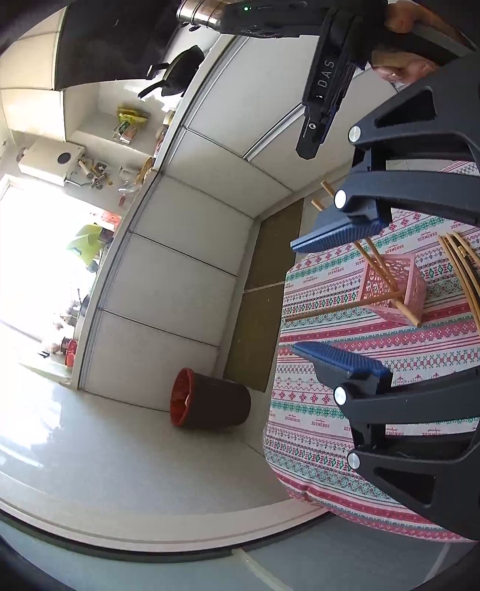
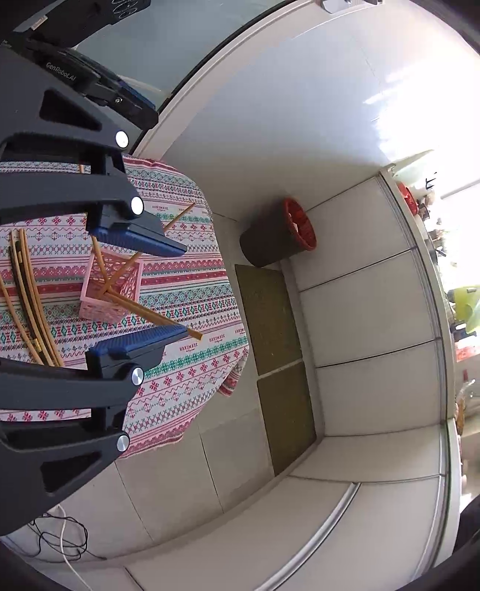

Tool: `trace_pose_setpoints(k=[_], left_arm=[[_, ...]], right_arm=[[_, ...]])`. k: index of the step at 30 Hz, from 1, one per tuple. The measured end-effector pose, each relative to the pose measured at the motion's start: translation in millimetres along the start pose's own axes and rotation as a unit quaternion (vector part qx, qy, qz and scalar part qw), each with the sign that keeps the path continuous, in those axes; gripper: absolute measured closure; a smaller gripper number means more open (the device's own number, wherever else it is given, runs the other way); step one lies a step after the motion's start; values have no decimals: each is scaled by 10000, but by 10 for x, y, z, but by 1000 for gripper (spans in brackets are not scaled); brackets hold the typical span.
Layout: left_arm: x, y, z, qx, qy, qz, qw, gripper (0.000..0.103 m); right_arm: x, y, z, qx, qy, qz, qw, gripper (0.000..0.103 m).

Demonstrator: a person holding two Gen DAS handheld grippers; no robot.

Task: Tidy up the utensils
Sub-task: 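Open the left tool and then the right tool to drop chopsticks into the cup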

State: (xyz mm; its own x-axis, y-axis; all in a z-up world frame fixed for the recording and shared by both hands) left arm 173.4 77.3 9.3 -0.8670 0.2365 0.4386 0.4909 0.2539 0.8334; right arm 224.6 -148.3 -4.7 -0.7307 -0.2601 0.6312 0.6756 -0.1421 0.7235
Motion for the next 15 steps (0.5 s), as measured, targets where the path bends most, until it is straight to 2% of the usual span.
trace_pose_setpoints(k=[8, 11, 14, 15], left_arm=[[126, -128, -196, -312, 108, 63, 9994, 36], [148, -240, -218, -373, 211, 157, 9990, 22], [163, -381, -238, -436, 212, 313, 9983, 15], [157, -440, -245, -488, 237, 396, 9977, 12]], right_arm=[[247, -272, -108, 204, -288, -125, 9993, 49], [331, -399, -170, 254, -431, -201, 9985, 40], [390, -536, -240, 391, -718, -293, 9962, 34], [398, -575, -264, 442, -825, -311, 9951, 28]])
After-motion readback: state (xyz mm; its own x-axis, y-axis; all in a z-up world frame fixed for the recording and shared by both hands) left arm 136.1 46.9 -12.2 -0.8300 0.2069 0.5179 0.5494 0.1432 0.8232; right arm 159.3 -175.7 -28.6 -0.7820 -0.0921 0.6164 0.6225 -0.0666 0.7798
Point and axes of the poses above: each gripper's, at about its wrist camera, not at the fingertips, and x roughly against the way its jaws point, z to its left, y to its top, the point moved 5 cm from there along -x, roughly the way its jaws point, and after that the axes turned 2 degrees about -y, right-handed, at the moved point
